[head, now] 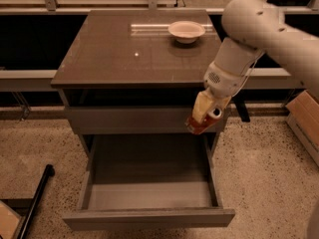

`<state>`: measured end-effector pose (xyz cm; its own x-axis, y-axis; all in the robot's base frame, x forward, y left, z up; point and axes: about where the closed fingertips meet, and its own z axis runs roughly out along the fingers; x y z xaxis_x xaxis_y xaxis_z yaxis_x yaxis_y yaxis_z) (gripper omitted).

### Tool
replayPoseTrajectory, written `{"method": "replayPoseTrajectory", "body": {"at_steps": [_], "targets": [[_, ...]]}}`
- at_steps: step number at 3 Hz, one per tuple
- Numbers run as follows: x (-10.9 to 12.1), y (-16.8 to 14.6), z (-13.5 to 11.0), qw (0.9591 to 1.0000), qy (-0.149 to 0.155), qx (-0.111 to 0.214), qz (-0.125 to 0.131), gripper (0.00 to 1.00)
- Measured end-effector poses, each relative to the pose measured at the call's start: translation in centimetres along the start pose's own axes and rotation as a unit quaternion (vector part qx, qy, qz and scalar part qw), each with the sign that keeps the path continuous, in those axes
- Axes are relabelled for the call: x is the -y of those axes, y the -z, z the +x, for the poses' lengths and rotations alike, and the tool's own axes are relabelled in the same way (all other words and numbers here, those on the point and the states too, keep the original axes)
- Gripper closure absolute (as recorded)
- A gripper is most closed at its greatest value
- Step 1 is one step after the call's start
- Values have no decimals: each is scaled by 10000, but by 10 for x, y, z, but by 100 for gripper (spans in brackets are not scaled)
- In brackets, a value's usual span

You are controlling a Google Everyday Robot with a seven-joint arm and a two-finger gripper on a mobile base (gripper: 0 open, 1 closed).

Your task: Pick coke can from middle drawer and place on counter

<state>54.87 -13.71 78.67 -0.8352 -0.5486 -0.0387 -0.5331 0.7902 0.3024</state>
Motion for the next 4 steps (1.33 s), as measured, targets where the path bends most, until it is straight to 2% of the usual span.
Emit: {"method": "replayPoseTrajectory", "body": {"at_steps": [1, 3, 4], "targets": [[4, 31, -15, 9992, 52, 379, 122, 100], [4, 31, -23, 9987, 68, 417, 277, 100], [0, 59, -20, 9964, 142, 536, 637, 100]]}}
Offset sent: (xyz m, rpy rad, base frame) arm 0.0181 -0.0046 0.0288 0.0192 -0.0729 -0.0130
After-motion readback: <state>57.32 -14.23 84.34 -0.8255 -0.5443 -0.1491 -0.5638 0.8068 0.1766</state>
